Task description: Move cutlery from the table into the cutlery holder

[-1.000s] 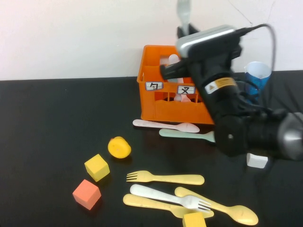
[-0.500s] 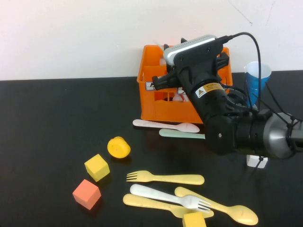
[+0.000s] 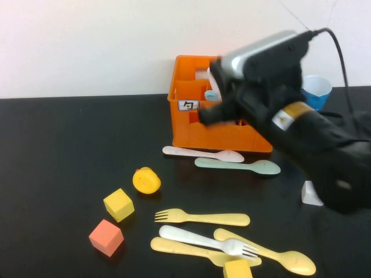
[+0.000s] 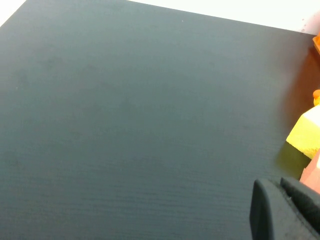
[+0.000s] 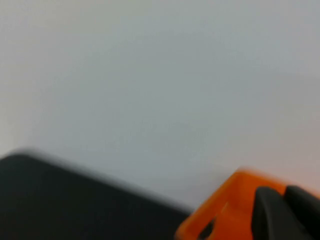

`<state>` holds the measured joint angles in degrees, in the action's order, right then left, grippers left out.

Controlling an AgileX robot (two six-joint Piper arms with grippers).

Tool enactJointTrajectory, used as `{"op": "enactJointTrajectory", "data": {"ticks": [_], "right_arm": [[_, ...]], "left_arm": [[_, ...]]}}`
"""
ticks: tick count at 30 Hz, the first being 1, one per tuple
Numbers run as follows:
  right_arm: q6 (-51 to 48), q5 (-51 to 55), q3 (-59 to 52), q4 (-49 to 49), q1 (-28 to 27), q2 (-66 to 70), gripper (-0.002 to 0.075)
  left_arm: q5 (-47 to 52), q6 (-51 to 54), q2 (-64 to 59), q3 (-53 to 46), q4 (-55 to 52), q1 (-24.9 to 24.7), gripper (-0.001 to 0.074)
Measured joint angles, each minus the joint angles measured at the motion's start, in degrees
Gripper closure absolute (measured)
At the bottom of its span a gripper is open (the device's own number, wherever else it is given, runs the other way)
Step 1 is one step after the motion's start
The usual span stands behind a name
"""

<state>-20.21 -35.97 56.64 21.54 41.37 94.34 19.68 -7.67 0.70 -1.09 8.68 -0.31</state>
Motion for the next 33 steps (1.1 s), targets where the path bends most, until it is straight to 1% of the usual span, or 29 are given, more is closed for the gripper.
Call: {"op": "enactJointTrajectory", "data": {"ticks": [3,6,8,12,17,25,33], "right_arm": [[2.33,11.79,-4.04,-8.56,0.13,-7.17,0.0713],[3.25,20.55,-6.98,-14.46,0.26,-14.63,0.0722],[3.49,24.36,-8.40,-15.64,0.26,-19.19,0.0726],[-0.23,30.62,-11.77,-16.48,0.26,-28.88,0.0727],[-1.90,33.36,-20.09,-16.75,0.26,-41.30,0.0727],[-3.28,34.42,-36.42,-17.01,0.26,-57.74,0.0727],[-3.28,35.08,-45.99,-17.01,0.26,-69.68,0.0727]], "left_arm": [[0.00,-0.11,0.00,0.00,0.00,0.00,0.0736],[0.00,-0.11,0.00,0.00,0.00,0.00,0.0736],[0.00,-0.11,0.00,0.00,0.00,0.00,0.0736],[0.00,-0.11,0.00,0.00,0.00,0.00,0.0736],[0.00,-0.11,0.00,0.00,0.00,0.00,0.0736],[0.00,-0.11,0.00,0.00,0.00,0.00,0.0736],[0.00,-0.11,0.00,0.00,0.00,0.00,0.0736]]}}
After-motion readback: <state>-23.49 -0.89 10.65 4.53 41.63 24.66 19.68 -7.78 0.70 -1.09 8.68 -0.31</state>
